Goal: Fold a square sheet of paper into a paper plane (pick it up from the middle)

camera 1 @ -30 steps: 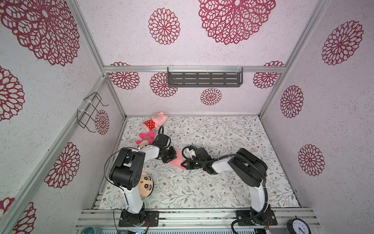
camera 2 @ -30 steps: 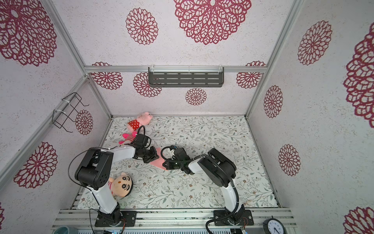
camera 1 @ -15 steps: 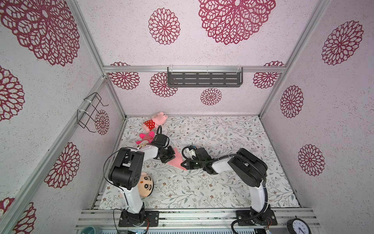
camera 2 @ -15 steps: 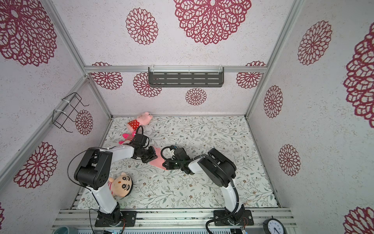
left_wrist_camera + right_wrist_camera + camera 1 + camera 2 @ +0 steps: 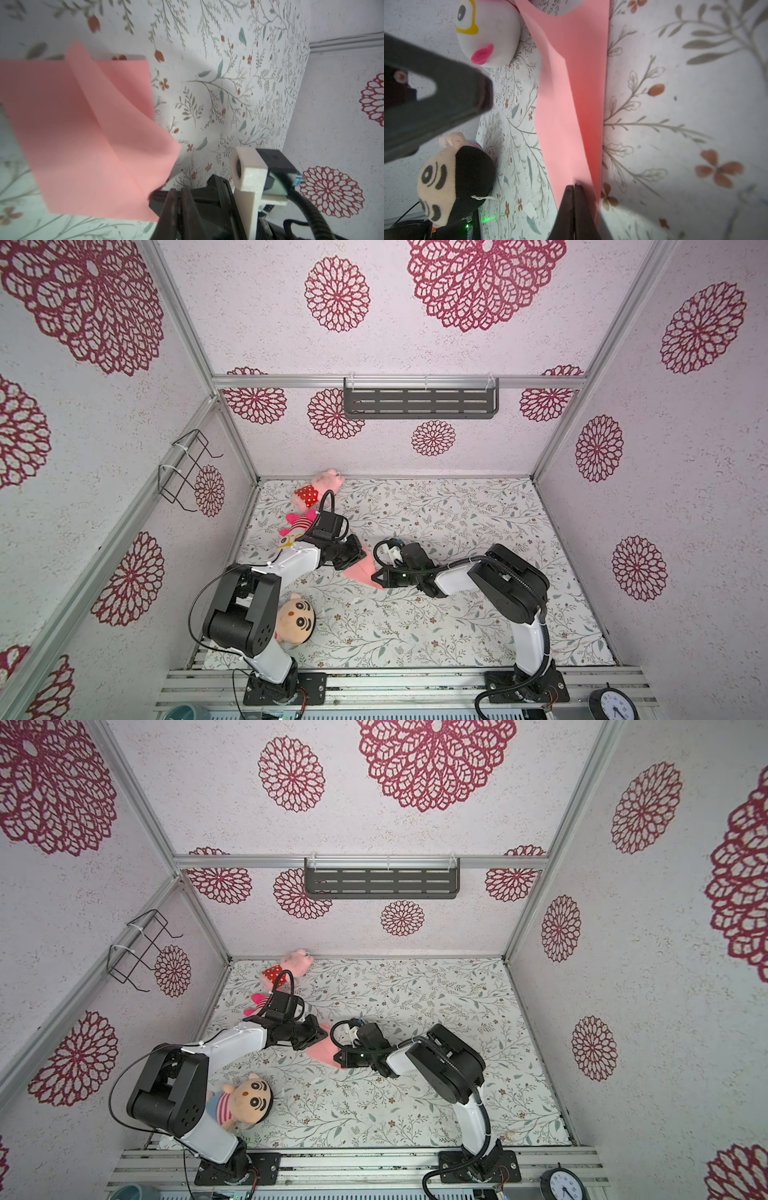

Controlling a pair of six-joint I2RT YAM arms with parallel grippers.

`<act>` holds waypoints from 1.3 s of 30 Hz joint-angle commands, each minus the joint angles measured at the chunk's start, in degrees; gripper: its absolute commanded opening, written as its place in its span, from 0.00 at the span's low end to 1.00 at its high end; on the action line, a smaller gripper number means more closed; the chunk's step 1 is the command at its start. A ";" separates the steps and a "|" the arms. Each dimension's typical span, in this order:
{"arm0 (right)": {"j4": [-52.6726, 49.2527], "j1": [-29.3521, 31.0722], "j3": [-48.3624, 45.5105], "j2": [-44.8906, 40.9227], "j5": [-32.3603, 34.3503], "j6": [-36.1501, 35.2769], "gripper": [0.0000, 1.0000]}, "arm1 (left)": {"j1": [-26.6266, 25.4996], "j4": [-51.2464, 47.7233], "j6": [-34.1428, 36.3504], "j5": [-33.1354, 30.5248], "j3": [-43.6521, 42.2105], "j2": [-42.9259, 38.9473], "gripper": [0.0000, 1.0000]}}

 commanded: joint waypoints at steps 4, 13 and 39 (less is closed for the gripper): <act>-7.75 -0.21 -0.36 0.39 1.84 0.80 0.05 | -1.98 0.45 1.73 3.43 -1.14 3.20 0.07; -9.03 -0.27 0.08 0.21 2.21 0.63 0.04 | -2.26 0.35 2.51 3.32 -0.39 7.04 0.04; -10.22 -0.27 -0.14 -0.19 2.86 0.29 0.04 | -0.21 -1.92 1.79 -6.86 -0.89 9.90 0.00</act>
